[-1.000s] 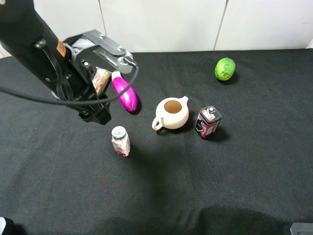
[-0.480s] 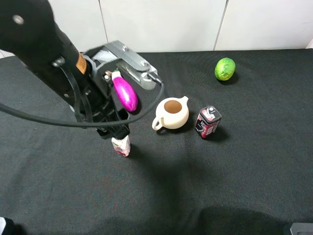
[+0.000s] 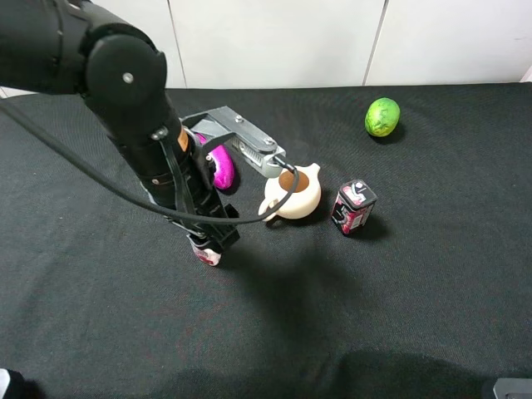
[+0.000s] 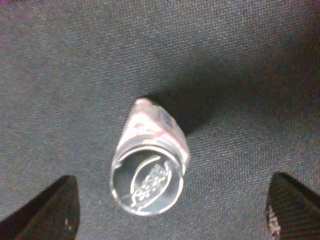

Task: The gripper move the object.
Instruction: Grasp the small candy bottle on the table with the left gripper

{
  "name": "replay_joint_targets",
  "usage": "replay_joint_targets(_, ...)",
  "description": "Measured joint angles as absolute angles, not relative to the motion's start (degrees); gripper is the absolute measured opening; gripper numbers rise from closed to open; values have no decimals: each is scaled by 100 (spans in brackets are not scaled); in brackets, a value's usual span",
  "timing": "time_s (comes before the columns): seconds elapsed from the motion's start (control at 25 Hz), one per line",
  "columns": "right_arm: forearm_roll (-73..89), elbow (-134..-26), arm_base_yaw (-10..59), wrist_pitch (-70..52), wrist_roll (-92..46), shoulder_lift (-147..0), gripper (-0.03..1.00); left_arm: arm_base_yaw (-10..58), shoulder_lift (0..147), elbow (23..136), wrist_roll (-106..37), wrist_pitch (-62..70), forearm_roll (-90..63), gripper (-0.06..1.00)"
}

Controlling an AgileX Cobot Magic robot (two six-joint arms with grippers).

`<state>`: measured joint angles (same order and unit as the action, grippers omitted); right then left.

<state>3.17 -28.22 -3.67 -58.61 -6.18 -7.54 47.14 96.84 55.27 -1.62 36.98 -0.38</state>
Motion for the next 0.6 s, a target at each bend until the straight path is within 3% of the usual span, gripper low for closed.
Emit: replay_joint_targets(0.6, 317, -2822, -367, -5861, -618, -754, 69, 4714, 10134, 5556, -84, 3670, -73, 79)
